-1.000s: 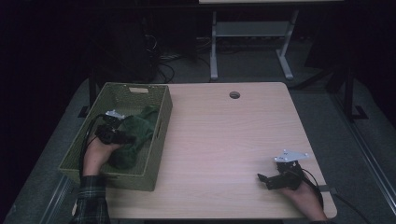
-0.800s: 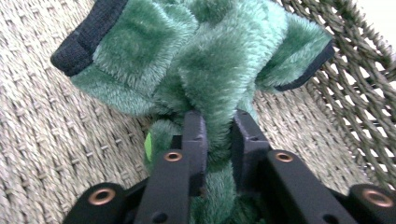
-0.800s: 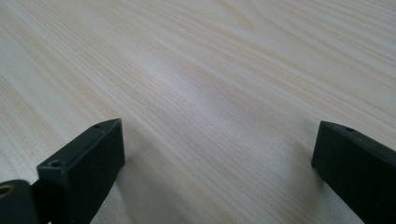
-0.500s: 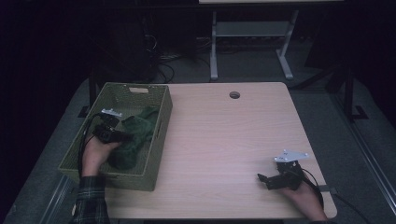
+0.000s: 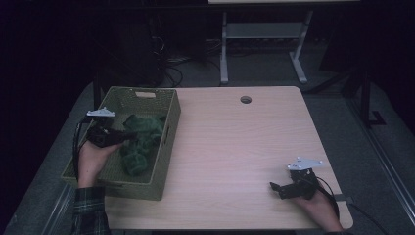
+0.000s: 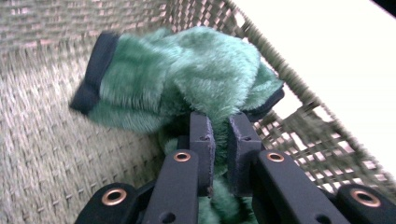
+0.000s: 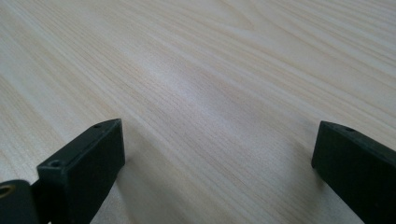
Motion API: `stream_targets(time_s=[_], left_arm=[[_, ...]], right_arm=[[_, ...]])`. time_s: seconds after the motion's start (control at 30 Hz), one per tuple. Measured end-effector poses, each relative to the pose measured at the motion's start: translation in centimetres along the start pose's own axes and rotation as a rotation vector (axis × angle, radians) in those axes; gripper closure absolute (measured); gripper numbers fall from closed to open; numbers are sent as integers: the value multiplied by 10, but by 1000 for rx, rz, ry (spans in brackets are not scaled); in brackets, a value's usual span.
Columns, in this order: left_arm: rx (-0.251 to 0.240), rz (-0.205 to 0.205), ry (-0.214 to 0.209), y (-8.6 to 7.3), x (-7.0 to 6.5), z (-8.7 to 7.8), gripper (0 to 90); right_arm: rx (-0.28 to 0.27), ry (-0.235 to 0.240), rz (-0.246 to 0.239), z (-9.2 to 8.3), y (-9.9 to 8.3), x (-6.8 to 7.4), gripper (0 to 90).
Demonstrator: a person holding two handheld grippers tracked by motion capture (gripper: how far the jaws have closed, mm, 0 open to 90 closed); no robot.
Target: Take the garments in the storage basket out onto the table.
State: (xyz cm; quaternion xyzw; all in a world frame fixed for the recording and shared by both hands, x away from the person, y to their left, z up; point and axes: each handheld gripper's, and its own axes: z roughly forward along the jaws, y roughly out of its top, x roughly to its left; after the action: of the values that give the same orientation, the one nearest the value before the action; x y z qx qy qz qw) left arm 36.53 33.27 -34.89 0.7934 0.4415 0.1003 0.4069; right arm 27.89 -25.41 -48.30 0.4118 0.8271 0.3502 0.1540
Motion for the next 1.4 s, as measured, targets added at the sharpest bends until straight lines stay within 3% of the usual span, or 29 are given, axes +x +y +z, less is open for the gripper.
stream_targets(time_s=[0.4, 0.63, 1.07, 1.4], left_arm=[[-116, 44, -20, 12, -20, -30, 826], [-193, 55, -43, 19, -24, -49, 826], [-258, 87, -57, 42, -35, -79, 827], [-292, 138, -73, 65, -50, -95, 827]], right_arm=[[0, 0, -1, 0, 0, 0, 21], [-1, 0, 1, 0, 0, 0, 21], [-1, -1, 1, 0, 0, 0, 21], [-1, -1, 0, 0, 0, 0, 22]])
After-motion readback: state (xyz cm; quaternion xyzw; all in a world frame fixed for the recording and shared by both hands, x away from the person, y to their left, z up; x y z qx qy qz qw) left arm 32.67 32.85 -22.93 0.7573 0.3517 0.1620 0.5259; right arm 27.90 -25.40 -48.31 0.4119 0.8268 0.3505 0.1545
